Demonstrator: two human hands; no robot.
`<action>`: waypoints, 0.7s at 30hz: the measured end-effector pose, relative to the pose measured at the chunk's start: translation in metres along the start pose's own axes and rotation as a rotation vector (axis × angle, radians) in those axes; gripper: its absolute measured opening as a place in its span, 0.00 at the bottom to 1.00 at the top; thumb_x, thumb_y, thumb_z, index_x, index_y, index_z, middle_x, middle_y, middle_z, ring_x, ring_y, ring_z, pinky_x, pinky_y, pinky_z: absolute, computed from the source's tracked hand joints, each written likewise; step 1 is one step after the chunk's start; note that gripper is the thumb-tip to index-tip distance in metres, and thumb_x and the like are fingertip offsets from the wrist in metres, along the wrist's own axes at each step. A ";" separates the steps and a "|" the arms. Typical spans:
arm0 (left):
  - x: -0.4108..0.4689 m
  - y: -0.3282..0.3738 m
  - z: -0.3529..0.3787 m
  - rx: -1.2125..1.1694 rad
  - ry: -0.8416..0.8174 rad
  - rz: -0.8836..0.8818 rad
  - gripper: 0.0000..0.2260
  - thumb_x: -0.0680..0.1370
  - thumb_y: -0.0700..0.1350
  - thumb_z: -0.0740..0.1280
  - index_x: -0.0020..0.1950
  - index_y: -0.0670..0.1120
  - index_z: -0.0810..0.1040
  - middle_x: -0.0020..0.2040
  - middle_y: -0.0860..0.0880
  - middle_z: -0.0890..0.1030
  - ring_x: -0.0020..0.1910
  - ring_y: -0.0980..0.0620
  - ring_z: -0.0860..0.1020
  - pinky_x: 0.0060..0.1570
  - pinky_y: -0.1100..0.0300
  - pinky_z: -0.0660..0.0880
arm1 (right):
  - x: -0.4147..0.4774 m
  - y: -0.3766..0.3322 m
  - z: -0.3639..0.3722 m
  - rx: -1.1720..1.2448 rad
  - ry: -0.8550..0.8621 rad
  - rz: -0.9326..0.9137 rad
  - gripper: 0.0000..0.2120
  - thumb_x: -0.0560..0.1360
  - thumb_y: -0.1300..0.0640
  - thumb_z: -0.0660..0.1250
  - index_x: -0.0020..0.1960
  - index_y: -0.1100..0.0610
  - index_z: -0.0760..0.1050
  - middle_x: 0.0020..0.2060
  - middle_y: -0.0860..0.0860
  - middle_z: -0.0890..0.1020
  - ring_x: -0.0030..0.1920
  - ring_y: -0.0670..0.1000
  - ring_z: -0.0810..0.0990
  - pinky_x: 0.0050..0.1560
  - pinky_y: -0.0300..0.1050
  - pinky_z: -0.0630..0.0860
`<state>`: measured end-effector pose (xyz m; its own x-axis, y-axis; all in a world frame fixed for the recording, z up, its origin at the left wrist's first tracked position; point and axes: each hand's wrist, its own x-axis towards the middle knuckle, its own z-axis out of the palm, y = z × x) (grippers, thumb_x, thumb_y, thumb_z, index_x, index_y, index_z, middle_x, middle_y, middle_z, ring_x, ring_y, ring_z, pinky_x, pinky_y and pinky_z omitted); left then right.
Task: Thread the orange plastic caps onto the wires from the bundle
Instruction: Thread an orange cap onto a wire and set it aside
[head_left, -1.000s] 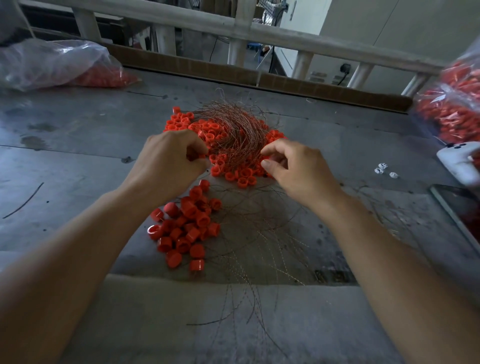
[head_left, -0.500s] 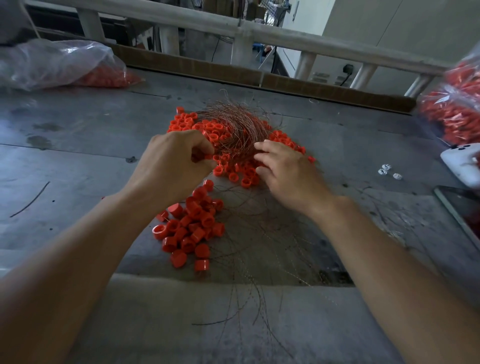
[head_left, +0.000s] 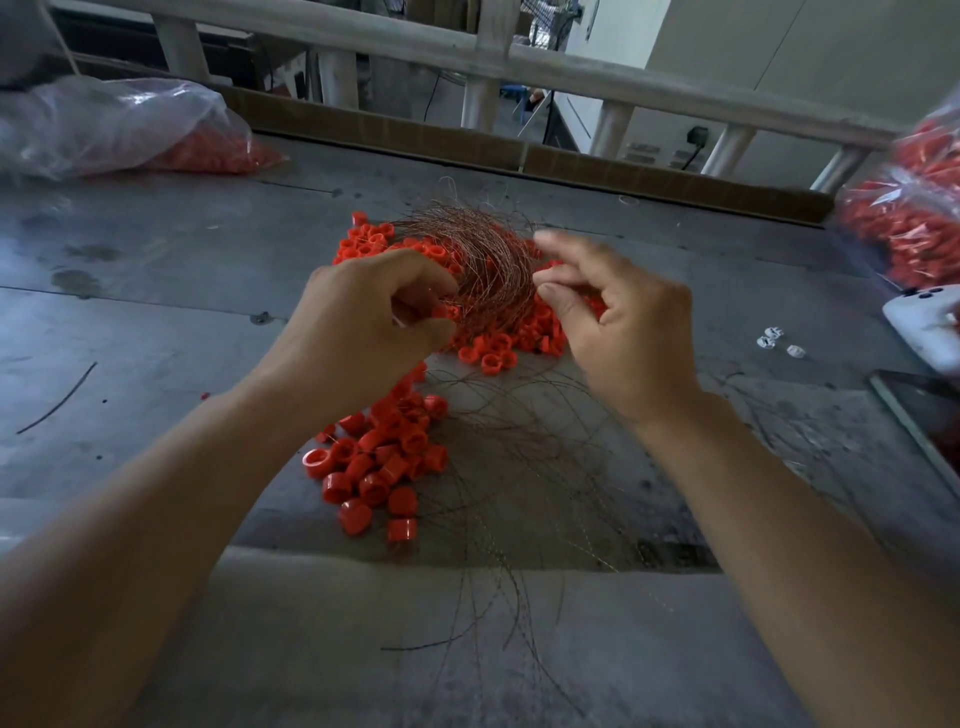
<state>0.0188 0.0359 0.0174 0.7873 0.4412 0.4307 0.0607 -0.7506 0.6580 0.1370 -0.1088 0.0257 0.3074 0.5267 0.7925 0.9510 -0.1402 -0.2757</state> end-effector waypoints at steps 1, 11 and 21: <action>-0.001 0.002 0.001 -0.027 -0.011 0.025 0.16 0.70 0.41 0.73 0.52 0.57 0.76 0.37 0.63 0.75 0.36 0.75 0.73 0.38 0.83 0.67 | 0.000 -0.003 -0.001 0.016 0.019 -0.043 0.14 0.69 0.66 0.70 0.55 0.66 0.77 0.40 0.55 0.84 0.42 0.52 0.83 0.44 0.48 0.80; -0.008 0.016 -0.003 -0.339 -0.221 0.049 0.04 0.71 0.39 0.70 0.41 0.48 0.81 0.36 0.46 0.82 0.33 0.53 0.78 0.37 0.59 0.75 | -0.009 -0.022 0.007 0.047 0.013 -0.315 0.10 0.70 0.63 0.71 0.50 0.66 0.79 0.36 0.57 0.82 0.36 0.54 0.80 0.40 0.45 0.79; -0.014 0.023 -0.008 -0.568 -0.277 0.077 0.08 0.67 0.46 0.68 0.45 0.50 0.81 0.40 0.52 0.84 0.38 0.60 0.80 0.39 0.70 0.74 | -0.008 -0.022 -0.003 0.405 -0.260 0.138 0.13 0.77 0.56 0.61 0.58 0.61 0.75 0.40 0.43 0.76 0.43 0.40 0.76 0.42 0.28 0.71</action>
<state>0.0045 0.0163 0.0315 0.9107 0.1960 0.3637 -0.2770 -0.3636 0.8894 0.1135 -0.1123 0.0269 0.3613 0.7251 0.5862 0.7968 0.0865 -0.5981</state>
